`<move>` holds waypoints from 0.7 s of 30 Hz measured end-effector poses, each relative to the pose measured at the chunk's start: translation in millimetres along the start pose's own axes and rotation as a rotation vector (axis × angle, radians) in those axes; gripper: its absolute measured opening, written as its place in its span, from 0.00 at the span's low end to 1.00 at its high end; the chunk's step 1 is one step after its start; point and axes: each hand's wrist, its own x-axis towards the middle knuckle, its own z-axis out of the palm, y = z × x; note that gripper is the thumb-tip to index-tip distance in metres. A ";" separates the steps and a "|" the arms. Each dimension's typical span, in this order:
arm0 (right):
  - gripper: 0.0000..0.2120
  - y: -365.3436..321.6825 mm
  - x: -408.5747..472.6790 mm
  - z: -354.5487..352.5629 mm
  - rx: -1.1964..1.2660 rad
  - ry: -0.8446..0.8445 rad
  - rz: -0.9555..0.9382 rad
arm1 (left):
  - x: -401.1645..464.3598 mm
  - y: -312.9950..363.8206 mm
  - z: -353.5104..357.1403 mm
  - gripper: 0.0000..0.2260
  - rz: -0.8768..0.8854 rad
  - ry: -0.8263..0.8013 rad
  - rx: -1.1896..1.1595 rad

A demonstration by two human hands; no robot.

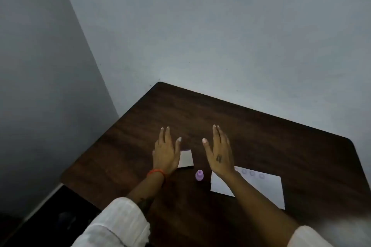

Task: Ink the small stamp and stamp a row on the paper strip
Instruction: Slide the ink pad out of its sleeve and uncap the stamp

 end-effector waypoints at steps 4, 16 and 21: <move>0.27 1.6 -0.8 18.3 -0.028 -0.103 0.098 | 0.3 -21.5 5.2 0.28 -0.257 -0.019 -0.097; 0.22 5.4 8.5 57.5 -0.060 -0.373 0.219 | 13.3 -33.7 13.9 0.17 -0.331 -0.253 0.009; 0.21 3.2 8.2 58.3 -0.046 -0.346 0.228 | 12.2 -28.9 14.0 0.16 -0.336 -0.245 0.018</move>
